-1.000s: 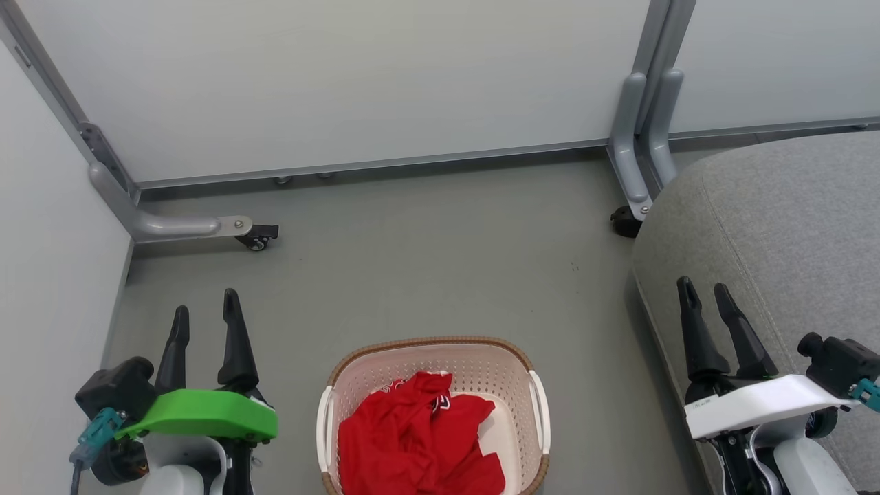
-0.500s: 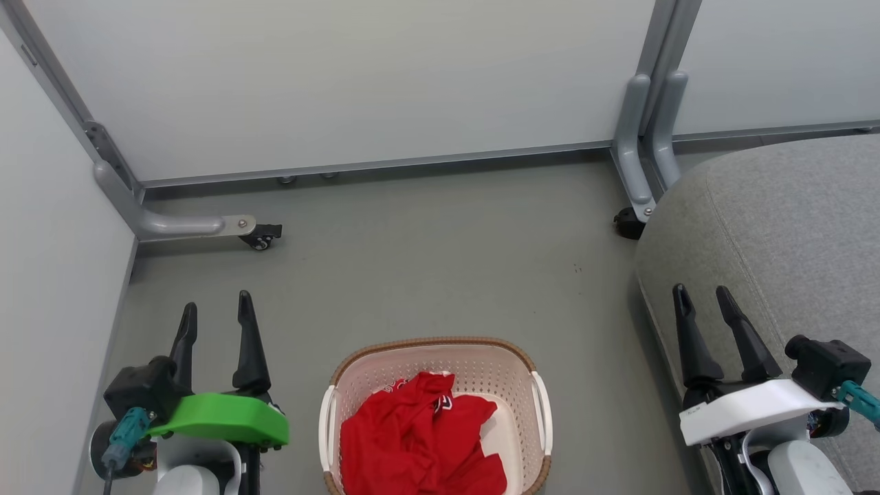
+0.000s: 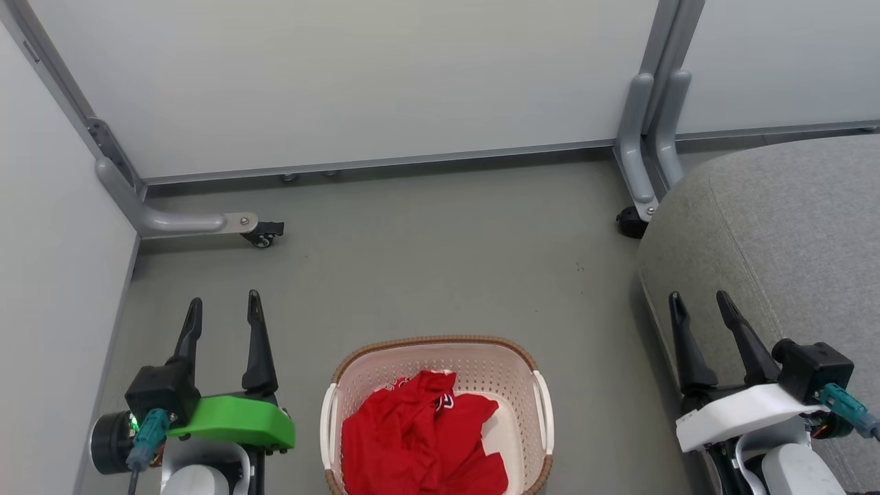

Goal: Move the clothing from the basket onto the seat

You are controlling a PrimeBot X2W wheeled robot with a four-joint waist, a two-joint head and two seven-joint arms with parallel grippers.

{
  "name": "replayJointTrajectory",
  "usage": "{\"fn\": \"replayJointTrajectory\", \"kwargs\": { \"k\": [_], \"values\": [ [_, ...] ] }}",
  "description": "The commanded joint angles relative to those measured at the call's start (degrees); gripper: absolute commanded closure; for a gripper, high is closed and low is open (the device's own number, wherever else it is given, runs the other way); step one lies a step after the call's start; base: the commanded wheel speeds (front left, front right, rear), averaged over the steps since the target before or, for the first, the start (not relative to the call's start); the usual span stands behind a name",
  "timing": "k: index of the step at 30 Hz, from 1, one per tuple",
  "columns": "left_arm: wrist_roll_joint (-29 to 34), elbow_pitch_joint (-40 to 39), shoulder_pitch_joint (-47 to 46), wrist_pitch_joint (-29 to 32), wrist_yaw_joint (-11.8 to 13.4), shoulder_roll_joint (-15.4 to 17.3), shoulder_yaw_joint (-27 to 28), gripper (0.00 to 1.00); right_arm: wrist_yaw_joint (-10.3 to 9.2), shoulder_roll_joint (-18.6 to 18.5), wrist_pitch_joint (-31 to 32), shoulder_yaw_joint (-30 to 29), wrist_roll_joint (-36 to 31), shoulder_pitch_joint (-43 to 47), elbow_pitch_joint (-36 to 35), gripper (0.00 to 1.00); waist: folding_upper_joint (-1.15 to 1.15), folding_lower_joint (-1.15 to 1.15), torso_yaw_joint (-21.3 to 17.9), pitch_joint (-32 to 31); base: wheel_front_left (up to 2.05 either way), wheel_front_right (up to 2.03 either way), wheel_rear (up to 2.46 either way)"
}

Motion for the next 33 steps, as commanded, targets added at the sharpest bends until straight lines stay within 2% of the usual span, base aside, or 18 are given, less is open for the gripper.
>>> {"fn": "replayJointTrajectory", "kwargs": {
  "k": [1,24,33],
  "values": [
    [1.47,-0.1,-0.93,-0.58,0.31,0.47,-0.18,0.0,0.02,0.12,-0.39,-0.53,-1.74,0.07,0.15,0.0,0.0,0.0,0.04,0.02,0.0,0.0,0.0],
    [9.36,2.35,-0.72,-2.92,0.83,0.42,-1.15,0.0,0.01,2.27,-0.33,-3.12,-14.03,0.09,2.76,0.0,0.0,0.0,0.57,-0.18,0.0,0.0,0.0],
    [7.18,4.19,-0.98,-2.79,0.22,0.37,-1.19,0.0,0.01,2.2,-0.33,-2.52,-12.51,-0.07,3.9,0.0,0.0,0.0,0.57,-0.33,0.0,0.0,0.0]
  ]
}}
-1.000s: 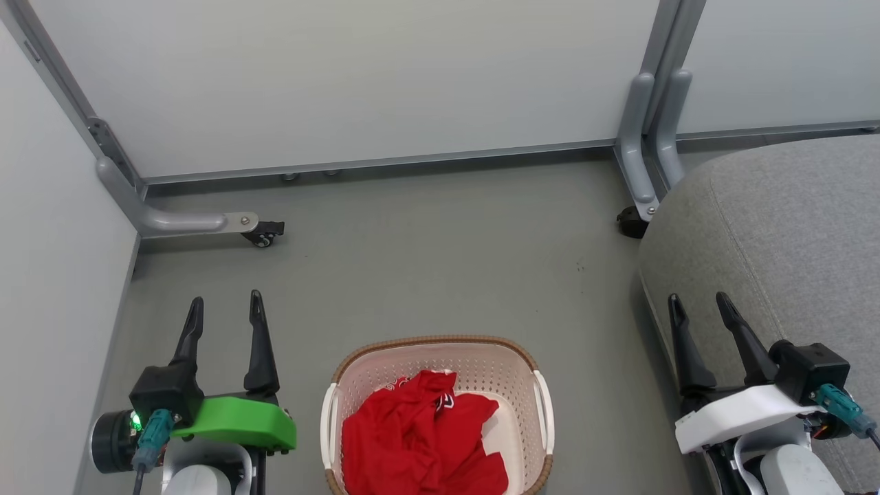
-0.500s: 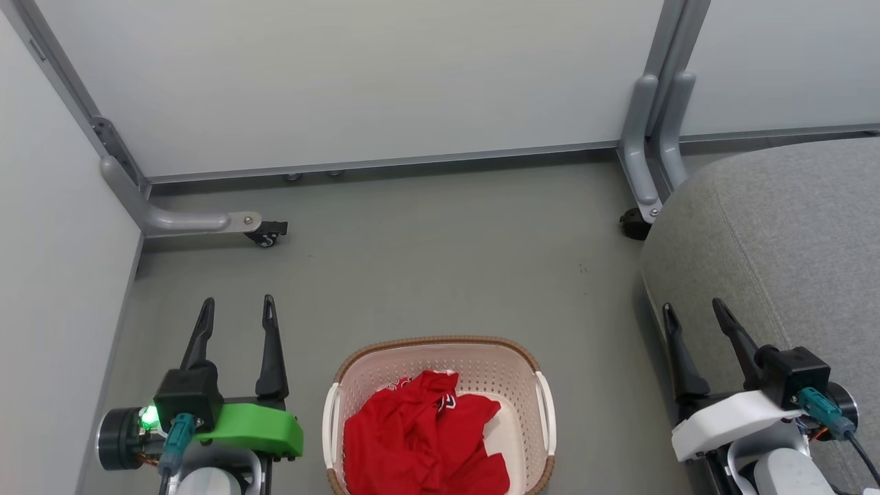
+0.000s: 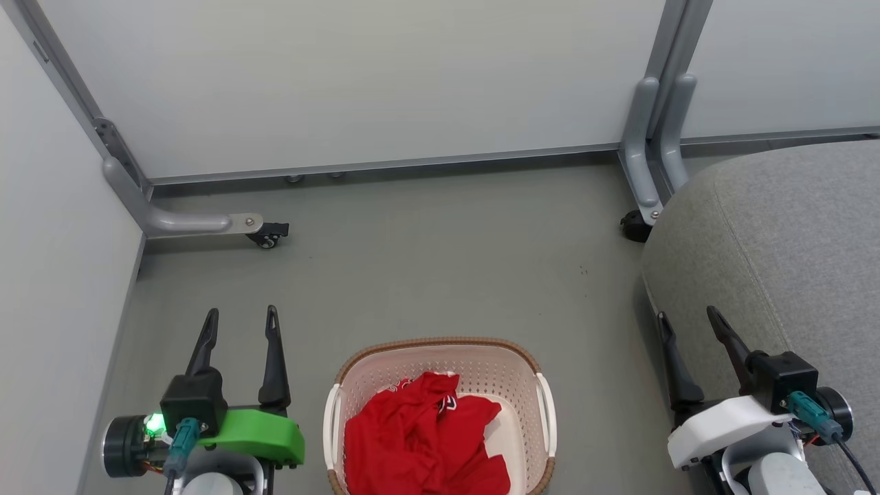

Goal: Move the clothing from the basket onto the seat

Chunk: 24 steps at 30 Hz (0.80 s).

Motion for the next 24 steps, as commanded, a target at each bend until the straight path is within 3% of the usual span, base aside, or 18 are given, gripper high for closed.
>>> {"fn": "replayJointTrajectory", "kwargs": {
  "k": [1,24],
  "values": [
    [-0.37,0.35,-0.95,-0.05,-0.26,0.35,-0.02,0.0,0.0,-0.13,-0.14,0.08,0.42,-0.04,0.23,0.0,0.0,0.0,0.0,-0.02,0.0,0.0,0.0],
    [-1.36,1.4,-2.82,-0.05,-0.77,0.31,-0.58,0.0,0.0,-0.13,-0.14,0.42,0.84,-1.39,-0.55,0.0,0.0,0.0,-0.73,1.86,0.0,0.0,0.0]
  ]
}}
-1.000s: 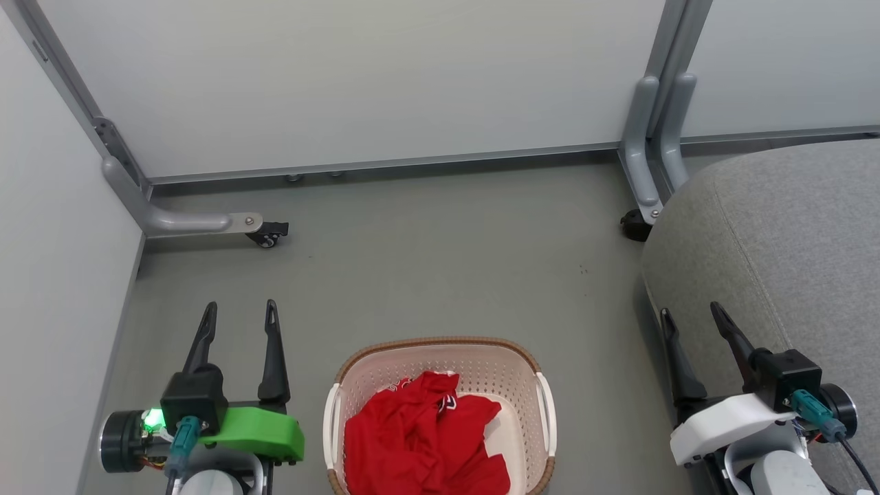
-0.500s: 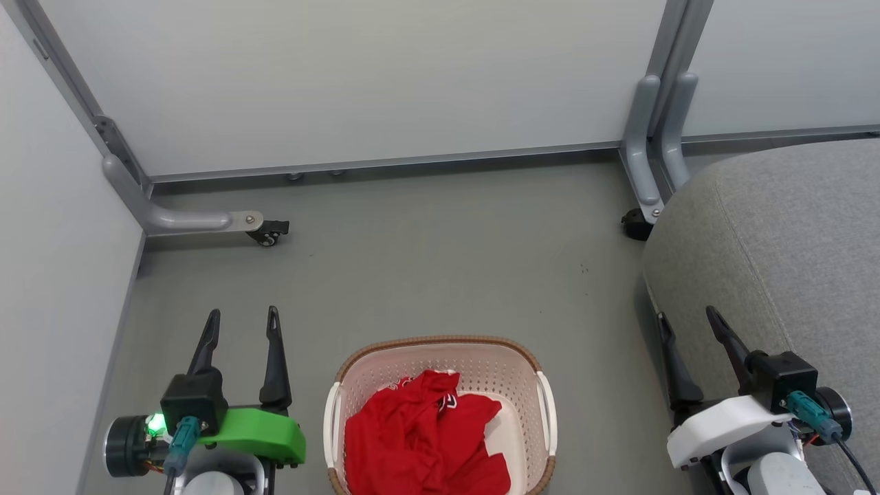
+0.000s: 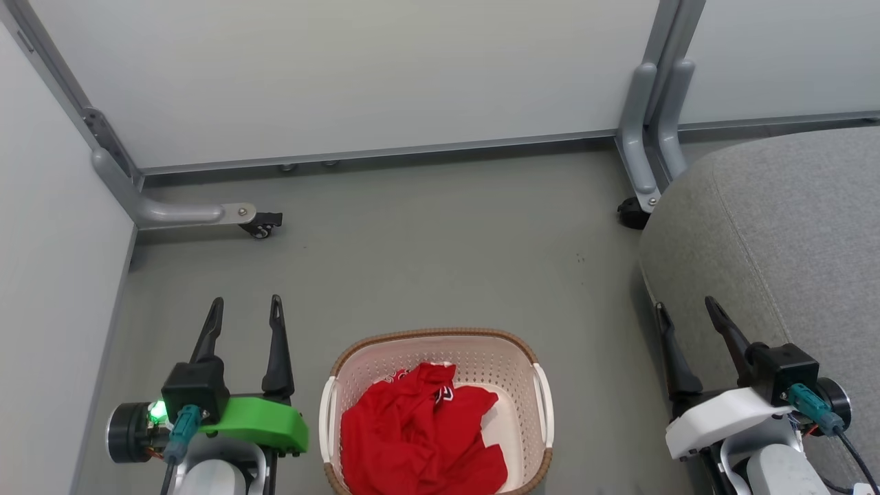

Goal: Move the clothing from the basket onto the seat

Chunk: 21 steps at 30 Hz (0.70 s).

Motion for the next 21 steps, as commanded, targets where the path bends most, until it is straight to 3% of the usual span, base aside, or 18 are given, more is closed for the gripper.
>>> {"fn": "replayJointTrajectory", "kwargs": {
  "k": [1,11,21],
  "values": [
    [-0.06,0.27,-1.51,-0.05,-0.46,0.32,-0.18,0.0,0.0,-0.14,-0.14,-0.04,0.23,-0.79,-0.46,0.0,0.0,0.0,-0.37,0.68,0.0,0.0,0.0],
    [0.98,2.82,-6.44,-0.05,-2.71,0.48,-0.93,0.0,0.0,-0.14,-0.14,0.6,0.11,-4.58,-3.32,0.0,0.0,0.0,-3.69,6.23,0.0,0.0,0.0],
    [2.85,8.38,-12.87,-0.05,-5.49,1.25,-3.0,0.0,0.0,-0.14,-0.15,2.93,1.5,-10.09,-6.86,0.0,0.0,0.0,-9.93,14.14,0.0,0.0,0.0]
  ]
}}
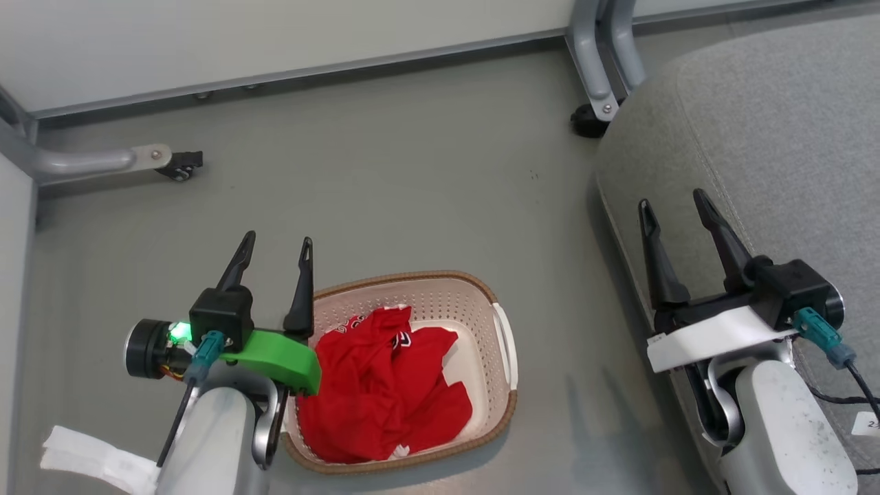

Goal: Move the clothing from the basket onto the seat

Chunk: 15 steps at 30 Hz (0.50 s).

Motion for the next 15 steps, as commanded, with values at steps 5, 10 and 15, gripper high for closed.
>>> {"fn": "replayJointTrajectory", "kwargs": {
  "k": [5,10,15],
  "values": [
    [1.41,3.93,-4.85,-0.02,-1.29,0.97,-1.47,0.0,-0.01,-0.13,-0.13,0.94,1.27,-3.37,-1.96,0.0,0.0,0.0,-6.8,8.38,0.0,0.0,0.0],
    [2.56,8.19,-9.07,-0.03,-2.16,1.71,-3.3,0.0,-0.01,-0.11,-0.13,1.1,1.83,-5.69,-3.47,0.0,0.0,0.0,-8.97,13.03,0.0,0.0,0.0],
    [3.97,12.82,-13.12,-0.03,-2.76,2.64,-5.35,0.0,-0.01,-0.11,-0.13,1.09,2.55,-7.68,-4.97,0.0,0.0,0.0,-10.11,17.68,0.0,0.0,0.0]
  ]
}}
